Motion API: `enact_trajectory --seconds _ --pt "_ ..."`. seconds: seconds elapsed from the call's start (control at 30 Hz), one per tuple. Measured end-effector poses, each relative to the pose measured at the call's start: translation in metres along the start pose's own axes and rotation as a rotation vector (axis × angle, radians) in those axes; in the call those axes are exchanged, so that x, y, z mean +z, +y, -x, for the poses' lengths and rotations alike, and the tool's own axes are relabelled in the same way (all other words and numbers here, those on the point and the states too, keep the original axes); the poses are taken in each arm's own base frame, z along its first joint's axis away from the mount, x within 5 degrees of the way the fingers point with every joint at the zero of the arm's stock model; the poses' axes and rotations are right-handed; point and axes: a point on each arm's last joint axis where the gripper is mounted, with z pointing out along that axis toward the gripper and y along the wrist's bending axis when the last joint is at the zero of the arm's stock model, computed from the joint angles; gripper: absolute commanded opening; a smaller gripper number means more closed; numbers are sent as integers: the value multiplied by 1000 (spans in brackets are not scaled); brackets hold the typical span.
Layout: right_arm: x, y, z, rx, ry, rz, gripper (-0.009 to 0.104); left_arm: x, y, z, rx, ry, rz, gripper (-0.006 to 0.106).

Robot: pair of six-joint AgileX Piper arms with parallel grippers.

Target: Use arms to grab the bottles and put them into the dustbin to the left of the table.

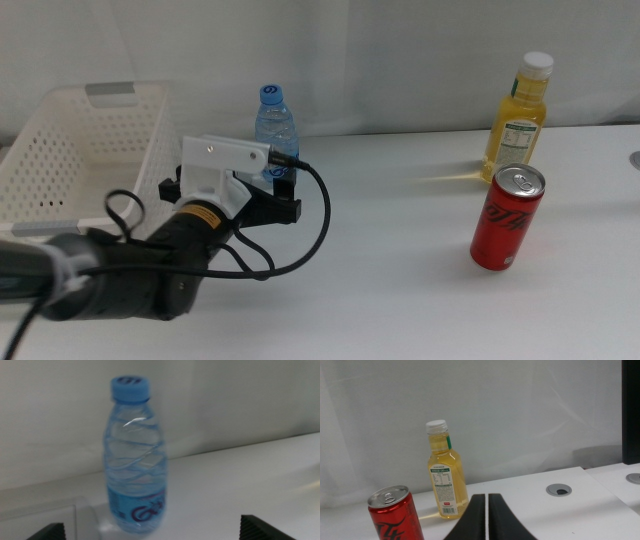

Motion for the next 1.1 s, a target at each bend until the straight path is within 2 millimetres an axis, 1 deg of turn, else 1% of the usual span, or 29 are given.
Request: enact_trajectory --seconds 0.17,0.3,0.43,0.5,0.53,0.63,0.67,0.73,0.87,1.0,1.1 --pt "0 0 0 9 0 1 -3 17 5 -18 23 -66 57 91" --pt "0 0 0 15 0 2 -3 36 4 -27 30 -97 74 91" --pt "0 0 0 19 2 3 -3 58 0 -25 31 -133 74 91" --pt "0 0 0 19 2 3 -3 68 -2 -20 25 -157 72 91" --pt "0 0 0 19 4 3 -3 78 -4 -16 14 -177 75 91" --pt "0 0 0 20 4 3 -3 91 -7 -10 3 -192 71 91" --pt "0 0 0 20 4 3 -3 100 -10 -7 -3 -204 67 91" --pt "0 0 0 20 5 3 -3 109 -11 -8 -9 -206 68 91" --pt "0 0 0 20 5 3 -3 128 -3 -14 -59 -175 113 91" --pt "0 0 0 20 5 3 -3 139 6 -19 -96 -145 148 91" --pt "0 0 0 22 5 3 -3 142 9 -21 -104 -131 155 88"
